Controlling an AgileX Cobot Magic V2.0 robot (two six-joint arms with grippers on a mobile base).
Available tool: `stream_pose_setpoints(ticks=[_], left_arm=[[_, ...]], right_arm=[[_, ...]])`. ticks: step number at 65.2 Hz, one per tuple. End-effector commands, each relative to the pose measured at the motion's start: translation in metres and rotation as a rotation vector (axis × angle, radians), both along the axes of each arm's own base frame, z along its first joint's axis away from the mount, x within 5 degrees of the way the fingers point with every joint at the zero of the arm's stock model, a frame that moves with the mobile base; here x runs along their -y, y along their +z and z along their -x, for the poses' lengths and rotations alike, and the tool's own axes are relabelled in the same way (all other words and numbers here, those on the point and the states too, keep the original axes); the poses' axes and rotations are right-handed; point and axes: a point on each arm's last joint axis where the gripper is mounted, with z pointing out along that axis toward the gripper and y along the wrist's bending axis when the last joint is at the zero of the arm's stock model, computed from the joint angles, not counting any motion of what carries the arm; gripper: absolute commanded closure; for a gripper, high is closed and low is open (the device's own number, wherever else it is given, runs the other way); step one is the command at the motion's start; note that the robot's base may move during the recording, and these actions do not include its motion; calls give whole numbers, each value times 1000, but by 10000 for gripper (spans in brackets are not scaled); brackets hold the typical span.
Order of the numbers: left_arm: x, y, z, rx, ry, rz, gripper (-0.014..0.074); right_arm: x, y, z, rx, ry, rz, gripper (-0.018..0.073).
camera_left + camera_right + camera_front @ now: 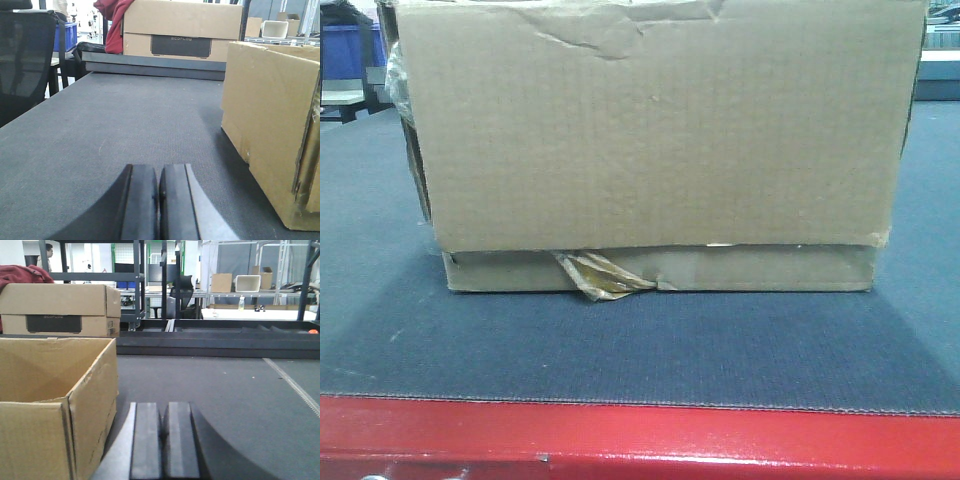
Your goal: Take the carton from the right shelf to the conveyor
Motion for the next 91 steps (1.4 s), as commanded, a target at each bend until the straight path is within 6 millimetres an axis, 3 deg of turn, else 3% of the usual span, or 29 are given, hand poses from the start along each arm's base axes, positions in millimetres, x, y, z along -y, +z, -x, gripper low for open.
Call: stream_pose_setpoints(ticks=[1,7,29,32,91], left_arm=[[0,3,1,30,5,4,582],[0,3,1,30,5,4,582],[0,3,1,30,5,4,582],[0,3,1,30,5,4,582],[0,3,1,30,5,4,582]], right_arm=[[1,-4,-3,23,-56,23,628],[3,-16,-12,35,-115,22,628],[8,-102,-43,16,-142,0,628],[8,-97,-42,74,-146,1,628],[8,-100,-42,41,-144,0,628]])
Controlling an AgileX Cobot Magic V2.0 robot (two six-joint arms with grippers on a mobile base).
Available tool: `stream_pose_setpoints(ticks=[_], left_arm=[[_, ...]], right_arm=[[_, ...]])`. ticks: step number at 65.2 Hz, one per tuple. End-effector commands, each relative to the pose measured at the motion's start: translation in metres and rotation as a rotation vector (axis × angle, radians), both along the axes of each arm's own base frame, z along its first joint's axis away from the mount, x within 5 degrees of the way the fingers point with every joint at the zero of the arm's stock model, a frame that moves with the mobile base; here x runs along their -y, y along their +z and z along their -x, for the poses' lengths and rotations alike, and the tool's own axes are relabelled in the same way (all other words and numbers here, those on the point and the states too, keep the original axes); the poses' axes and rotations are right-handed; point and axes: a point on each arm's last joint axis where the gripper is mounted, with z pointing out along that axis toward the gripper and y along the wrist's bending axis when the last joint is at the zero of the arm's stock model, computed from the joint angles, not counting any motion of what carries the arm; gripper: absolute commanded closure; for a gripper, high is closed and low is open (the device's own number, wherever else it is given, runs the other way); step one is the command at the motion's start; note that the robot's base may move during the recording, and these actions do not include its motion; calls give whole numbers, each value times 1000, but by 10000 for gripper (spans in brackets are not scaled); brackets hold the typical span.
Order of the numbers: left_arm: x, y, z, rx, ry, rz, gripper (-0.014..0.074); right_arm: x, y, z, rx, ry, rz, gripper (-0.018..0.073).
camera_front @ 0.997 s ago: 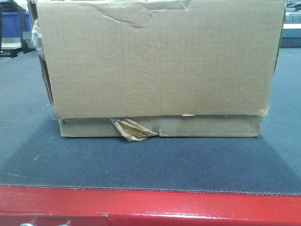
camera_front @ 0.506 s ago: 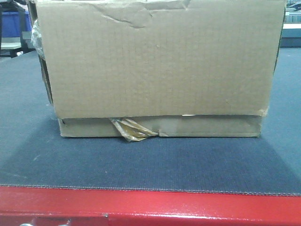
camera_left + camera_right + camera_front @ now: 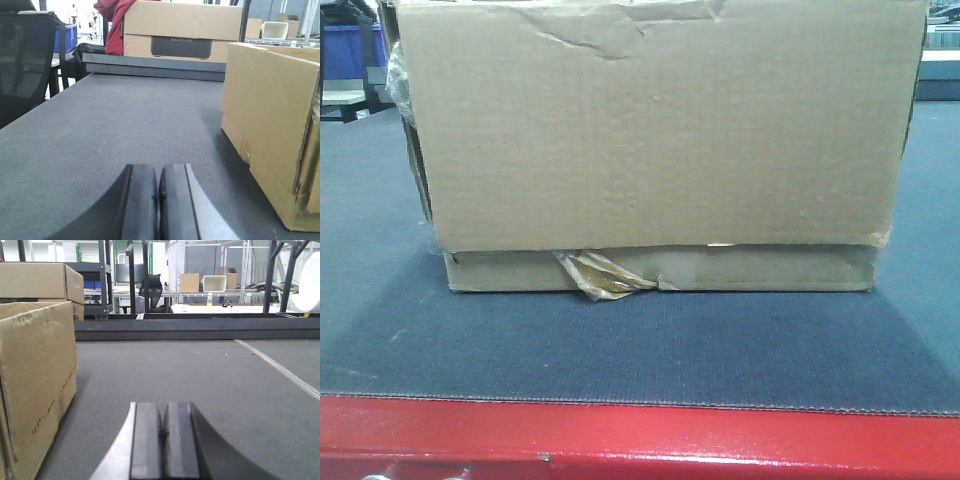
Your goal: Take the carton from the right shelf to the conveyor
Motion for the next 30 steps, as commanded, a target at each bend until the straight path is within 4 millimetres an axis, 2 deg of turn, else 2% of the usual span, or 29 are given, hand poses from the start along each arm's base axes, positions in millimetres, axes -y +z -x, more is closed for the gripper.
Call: stream_pose_setpoints(ticks=[1,30], left_arm=[[0,2,1,25,5,5,582],[0,2,1,25,5,5,582]], right_arm=[[0,3,1,29,-10,12,628],[0,3,1,29,-10,12,628]])
